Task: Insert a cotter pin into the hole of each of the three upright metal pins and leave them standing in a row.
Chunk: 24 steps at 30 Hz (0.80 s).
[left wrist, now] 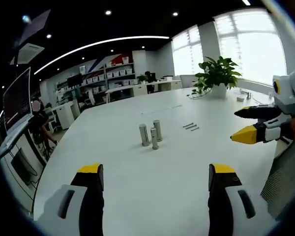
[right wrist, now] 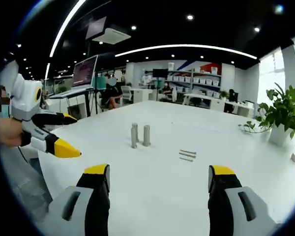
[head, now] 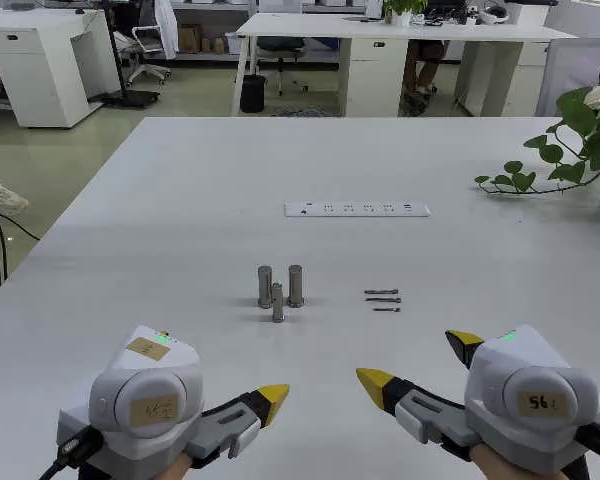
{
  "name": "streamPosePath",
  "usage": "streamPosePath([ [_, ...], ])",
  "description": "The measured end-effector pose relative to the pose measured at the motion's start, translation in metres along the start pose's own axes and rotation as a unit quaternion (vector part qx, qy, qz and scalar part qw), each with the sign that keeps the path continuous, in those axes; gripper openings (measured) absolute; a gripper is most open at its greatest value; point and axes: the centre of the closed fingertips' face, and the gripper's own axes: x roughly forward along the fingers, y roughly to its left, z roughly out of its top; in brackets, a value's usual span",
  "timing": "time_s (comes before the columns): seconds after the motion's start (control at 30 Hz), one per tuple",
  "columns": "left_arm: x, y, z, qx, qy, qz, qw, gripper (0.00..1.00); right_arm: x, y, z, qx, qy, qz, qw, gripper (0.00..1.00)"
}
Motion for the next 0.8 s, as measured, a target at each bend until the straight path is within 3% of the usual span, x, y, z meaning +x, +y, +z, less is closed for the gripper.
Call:
streamPosePath([
  [0.57, 0.0013, 0.007, -0.0015, -0.009, 0.014, 0.006, 0.9999, 0.89, 0.001, 0.0017, 0.0083, -0.003, -0.011, 0.006, 0.9999, 0.94],
  [0.8, 0.0036, 0.0094, 0.0, -0.014, 0.016, 0.003, 0.9998, 0.89, 0.0032, 0.0014, 0.0077, -0.002, 0.001, 0.01, 0.9999, 0.93],
])
